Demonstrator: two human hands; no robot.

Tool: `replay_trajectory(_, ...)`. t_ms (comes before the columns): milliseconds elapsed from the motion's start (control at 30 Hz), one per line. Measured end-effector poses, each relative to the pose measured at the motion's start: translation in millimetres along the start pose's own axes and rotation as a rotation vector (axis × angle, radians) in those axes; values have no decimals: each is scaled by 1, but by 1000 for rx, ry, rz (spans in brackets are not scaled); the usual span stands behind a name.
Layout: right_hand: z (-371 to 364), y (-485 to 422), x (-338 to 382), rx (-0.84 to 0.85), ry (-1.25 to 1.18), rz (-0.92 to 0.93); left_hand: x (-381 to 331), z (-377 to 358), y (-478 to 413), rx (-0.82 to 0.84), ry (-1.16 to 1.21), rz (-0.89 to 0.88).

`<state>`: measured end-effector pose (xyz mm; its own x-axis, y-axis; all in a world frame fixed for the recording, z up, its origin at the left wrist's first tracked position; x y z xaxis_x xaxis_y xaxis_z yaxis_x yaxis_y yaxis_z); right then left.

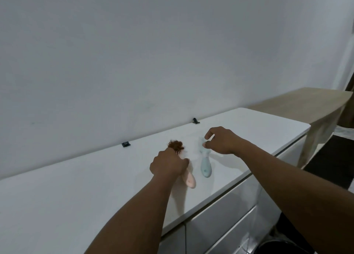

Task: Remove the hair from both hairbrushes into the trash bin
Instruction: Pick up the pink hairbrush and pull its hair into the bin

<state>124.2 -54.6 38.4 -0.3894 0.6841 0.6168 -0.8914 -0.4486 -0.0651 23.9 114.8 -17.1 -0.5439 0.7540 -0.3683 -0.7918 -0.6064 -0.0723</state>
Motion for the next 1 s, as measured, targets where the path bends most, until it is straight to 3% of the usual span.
replay_trajectory(167,-1,1,1,5,17,5,3,3,-1,-19,31,15)
replay_trajectory(367,27,11,1,-52,5,12,-2,21,2,-101,236,-11)
replay_trajectory(667,109,68,-3,-334,-91,42,-104,60,67,-183,474,-292)
replay_trajectory(1000,202,160,-70,-566,-542,-97,-227,39,162,-102,487,-614)
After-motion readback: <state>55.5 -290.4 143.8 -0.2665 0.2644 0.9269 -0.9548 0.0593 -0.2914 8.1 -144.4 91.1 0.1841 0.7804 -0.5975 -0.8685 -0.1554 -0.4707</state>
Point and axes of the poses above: each hand's wrist, its own y-axis away from the middle knuckle, its own z-axis out of the back of the hand, x = y × z, the point moved 8 cm from there along -y, towards the middle knuckle, and after that the axes turned 5 degrees about -y, right-handed, at the moved point
